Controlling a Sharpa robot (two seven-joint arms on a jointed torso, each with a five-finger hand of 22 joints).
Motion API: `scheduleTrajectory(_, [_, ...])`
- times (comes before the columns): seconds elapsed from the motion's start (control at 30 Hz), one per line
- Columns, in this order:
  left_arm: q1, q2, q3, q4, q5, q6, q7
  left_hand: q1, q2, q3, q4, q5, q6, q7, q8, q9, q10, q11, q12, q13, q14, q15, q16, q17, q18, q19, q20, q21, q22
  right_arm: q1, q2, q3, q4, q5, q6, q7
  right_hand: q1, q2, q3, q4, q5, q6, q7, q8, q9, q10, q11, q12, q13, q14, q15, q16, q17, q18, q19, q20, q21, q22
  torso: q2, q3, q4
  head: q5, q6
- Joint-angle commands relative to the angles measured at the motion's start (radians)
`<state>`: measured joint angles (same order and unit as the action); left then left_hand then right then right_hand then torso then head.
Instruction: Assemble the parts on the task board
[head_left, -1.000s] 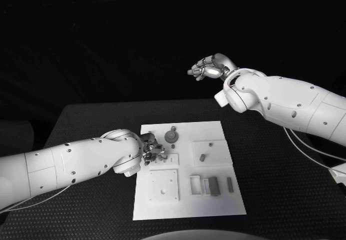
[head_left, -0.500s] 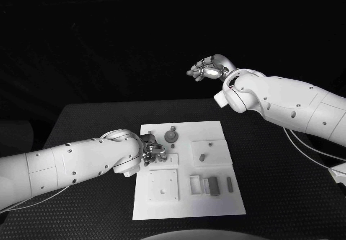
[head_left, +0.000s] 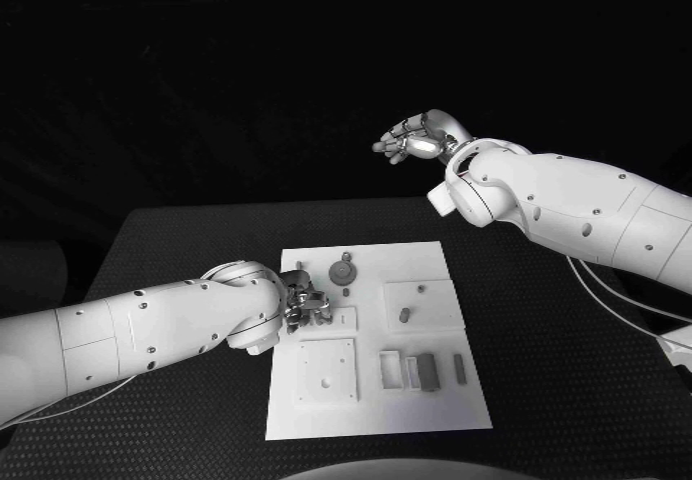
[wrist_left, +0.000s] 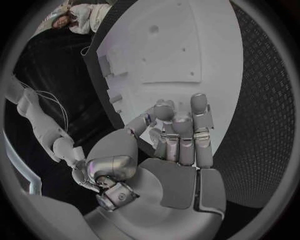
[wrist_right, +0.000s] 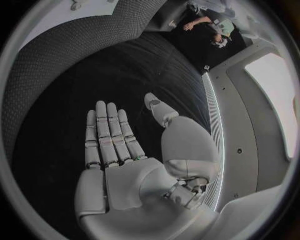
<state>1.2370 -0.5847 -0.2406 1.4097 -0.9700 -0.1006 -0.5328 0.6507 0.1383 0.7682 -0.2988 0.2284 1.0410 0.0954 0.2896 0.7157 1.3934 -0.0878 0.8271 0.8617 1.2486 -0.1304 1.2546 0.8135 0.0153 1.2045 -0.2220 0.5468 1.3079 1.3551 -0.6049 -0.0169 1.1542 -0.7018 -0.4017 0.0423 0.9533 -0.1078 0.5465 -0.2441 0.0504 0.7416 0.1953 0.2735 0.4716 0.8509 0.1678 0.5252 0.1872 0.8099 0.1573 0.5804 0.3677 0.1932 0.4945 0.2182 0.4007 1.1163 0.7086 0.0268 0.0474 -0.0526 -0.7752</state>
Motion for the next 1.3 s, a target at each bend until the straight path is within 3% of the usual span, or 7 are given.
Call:
scheduleTrajectory(0.03, [-0.002,0.003,0.0,0.0,-0.021,0.01,-0.001,0.002,0.011,0.012,0.005,0.007,0.151,-0.08,0.001,-0.001,-0.001,-0.008,0.005,-0.001,-0.051,-0.045,0.004,-0.003,0.0,0.027,-0.039,0.007,0.022,-0.002,0.0,0.0,0.004,0.01,0.014,0.005,0.001,0.009,-0.007,0.009,0.0,-0.003,0.029,0.004,-0.002,0.009,-0.001,-0.005,-0.005,0.012,-0.001,-0.007,0.005,-0.017,-0.003,0.0,-0.005,0.004,0.0,-0.0001,0.0004,0.0,0.005])
scheduleTrajectory(0.6, [-0.003,0.007,0.0,0.003,-0.044,0.032,0.0,-0.004,0.014,0.016,0.005,0.008,0.156,-0.082,0.001,0.002,0.002,-0.01,0.013,-0.004,-0.052,-0.049,0.02,-0.018,-0.001,0.031,-0.042,0.012,0.022,-0.004,0.001,0.0,0.007,0.01,0.021,0.002,0.0,0.007,-0.008,0.013,0.0,-0.002,0.029,0.005,-0.004,0.01,-0.001,-0.006,-0.01,0.012,-0.002,-0.012,0.008,-0.016,-0.003,0.0,-0.006,0.006,0.001,0.0,0.0002,-0.006,0.004])
scheduleTrajectory(1.3, [-0.012,0.028,0.0,-0.003,-0.119,0.079,0.0,-0.015,0.009,0.017,0.006,0.037,0.174,-0.088,0.007,0.01,0.006,-0.016,0.023,-0.014,-0.053,-0.051,0.047,-0.048,-0.003,0.035,-0.047,0.021,0.021,-0.005,-0.001,-0.002,0.014,0.01,0.035,0.001,0.017,0.016,-0.003,0.007,0.0,0.006,0.026,0.012,-0.005,0.013,-0.002,-0.006,-0.021,0.019,-0.003,-0.019,0.018,-0.013,0.008,-0.002,-0.005,0.014,0.0,0.0012,-0.0009,-0.003,0.001])
